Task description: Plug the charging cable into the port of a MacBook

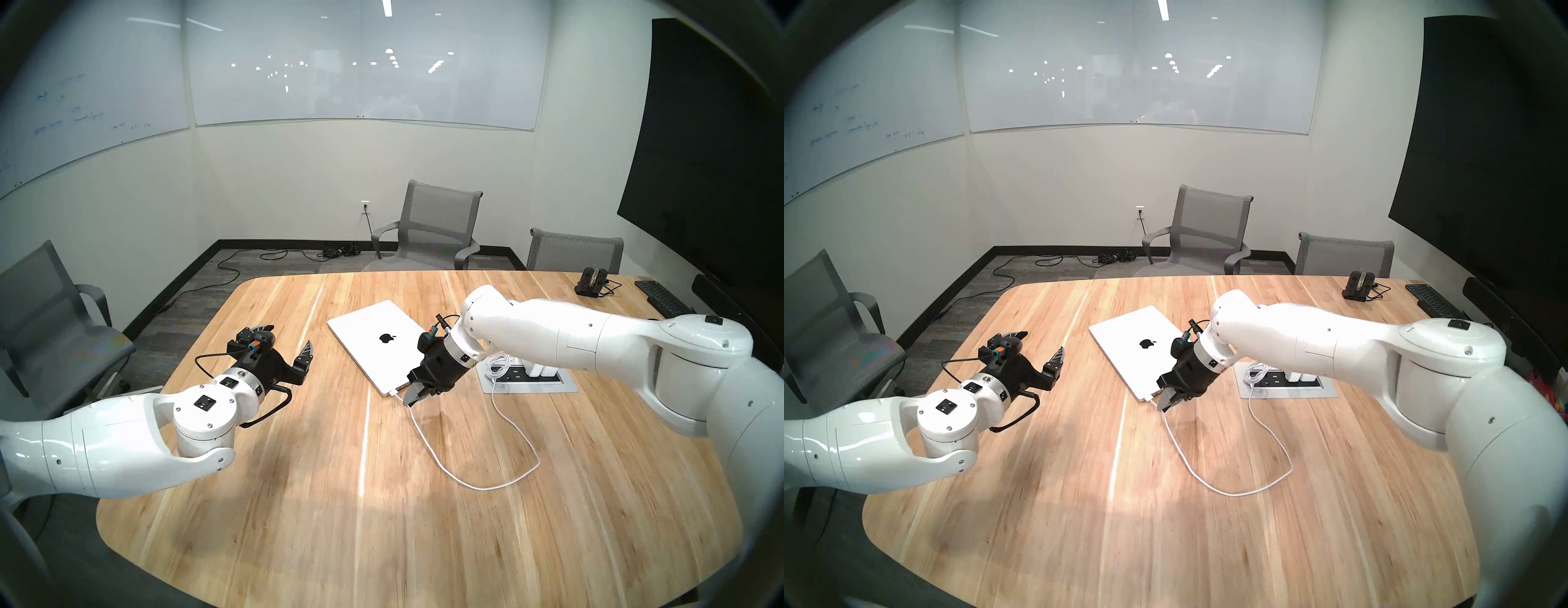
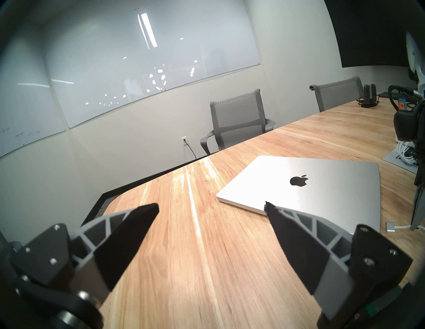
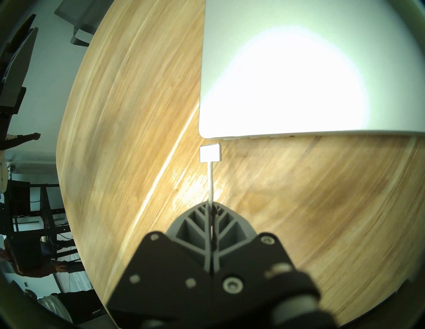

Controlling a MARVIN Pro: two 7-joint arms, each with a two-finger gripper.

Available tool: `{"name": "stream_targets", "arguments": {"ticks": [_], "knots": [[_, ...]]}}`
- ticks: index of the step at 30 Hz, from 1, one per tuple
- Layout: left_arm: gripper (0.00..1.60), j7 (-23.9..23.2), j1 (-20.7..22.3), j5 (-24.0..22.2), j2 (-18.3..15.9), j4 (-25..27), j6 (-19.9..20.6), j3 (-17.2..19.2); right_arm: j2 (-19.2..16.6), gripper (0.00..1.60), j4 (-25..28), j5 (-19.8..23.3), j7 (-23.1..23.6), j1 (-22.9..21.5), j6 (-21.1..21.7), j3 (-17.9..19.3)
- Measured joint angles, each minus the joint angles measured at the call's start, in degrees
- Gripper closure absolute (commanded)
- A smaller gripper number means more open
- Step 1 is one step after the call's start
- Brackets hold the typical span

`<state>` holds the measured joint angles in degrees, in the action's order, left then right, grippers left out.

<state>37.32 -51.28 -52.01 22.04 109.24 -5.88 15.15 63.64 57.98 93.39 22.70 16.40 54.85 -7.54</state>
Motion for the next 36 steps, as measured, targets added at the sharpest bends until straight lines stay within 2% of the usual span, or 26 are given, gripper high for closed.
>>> {"name": "stream_targets", "arguments": {"ticks": [15,36], "knots": [[0.0,0.0,0.0,0.0,0.0,0.0,0.0,0.0,-0.3,1.6,0.4,1.1,-2.0,-0.1,0.0,-0.1],[0.0,0.0,0.0,0.0,0.0,0.0,0.0,0.0,0.0,1.6,-1.1,1.8,-0.1,-0.8,0.0,-2.1]]}}
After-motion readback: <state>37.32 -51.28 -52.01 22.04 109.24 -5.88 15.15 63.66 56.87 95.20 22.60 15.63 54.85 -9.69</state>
